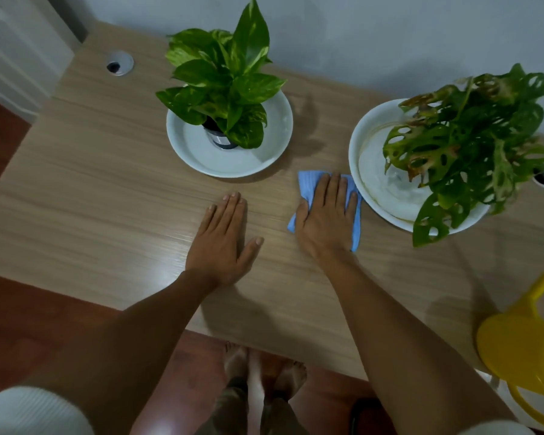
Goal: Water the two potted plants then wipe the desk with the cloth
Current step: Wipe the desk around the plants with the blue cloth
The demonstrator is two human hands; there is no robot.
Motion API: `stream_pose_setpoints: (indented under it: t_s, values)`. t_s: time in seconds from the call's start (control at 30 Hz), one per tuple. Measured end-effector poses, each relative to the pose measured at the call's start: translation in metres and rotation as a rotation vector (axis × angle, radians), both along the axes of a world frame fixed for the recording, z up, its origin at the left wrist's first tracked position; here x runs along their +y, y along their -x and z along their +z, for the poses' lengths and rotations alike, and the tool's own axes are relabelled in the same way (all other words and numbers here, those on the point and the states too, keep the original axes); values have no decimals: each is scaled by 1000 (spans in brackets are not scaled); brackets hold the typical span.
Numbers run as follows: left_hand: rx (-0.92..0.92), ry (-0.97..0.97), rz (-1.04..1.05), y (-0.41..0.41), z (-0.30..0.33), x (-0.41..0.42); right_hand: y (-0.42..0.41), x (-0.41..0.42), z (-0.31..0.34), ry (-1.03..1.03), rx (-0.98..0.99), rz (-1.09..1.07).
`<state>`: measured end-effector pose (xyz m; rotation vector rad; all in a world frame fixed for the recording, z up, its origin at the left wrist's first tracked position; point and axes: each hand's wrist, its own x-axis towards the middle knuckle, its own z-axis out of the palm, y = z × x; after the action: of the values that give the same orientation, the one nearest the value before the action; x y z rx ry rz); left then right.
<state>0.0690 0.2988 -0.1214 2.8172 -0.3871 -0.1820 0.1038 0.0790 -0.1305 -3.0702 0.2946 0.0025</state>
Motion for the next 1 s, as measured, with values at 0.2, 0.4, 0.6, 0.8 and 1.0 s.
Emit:
stream_pose_setpoints:
  t_s: [0.2, 0.4, 0.6, 0.8, 1.0]
  values:
    - [-12, -17, -5, -1, -1, -2, -70, 5, 0, -33, 38, 39]
    - [21, -40, -1, -4, -4, 0, -131, 5, -1, -100, 84, -19]
    - [21, -42, -9, -4, -5, 0, -173, 0, 3, -144, 67, -176]
    - [4, -17, -12, -5, -9, 1, -212, -7, 3, -200, 61, -276]
    - [-1, -35, -15, -6, -8, 5, -198, -3, -2, -107, 121, 5]
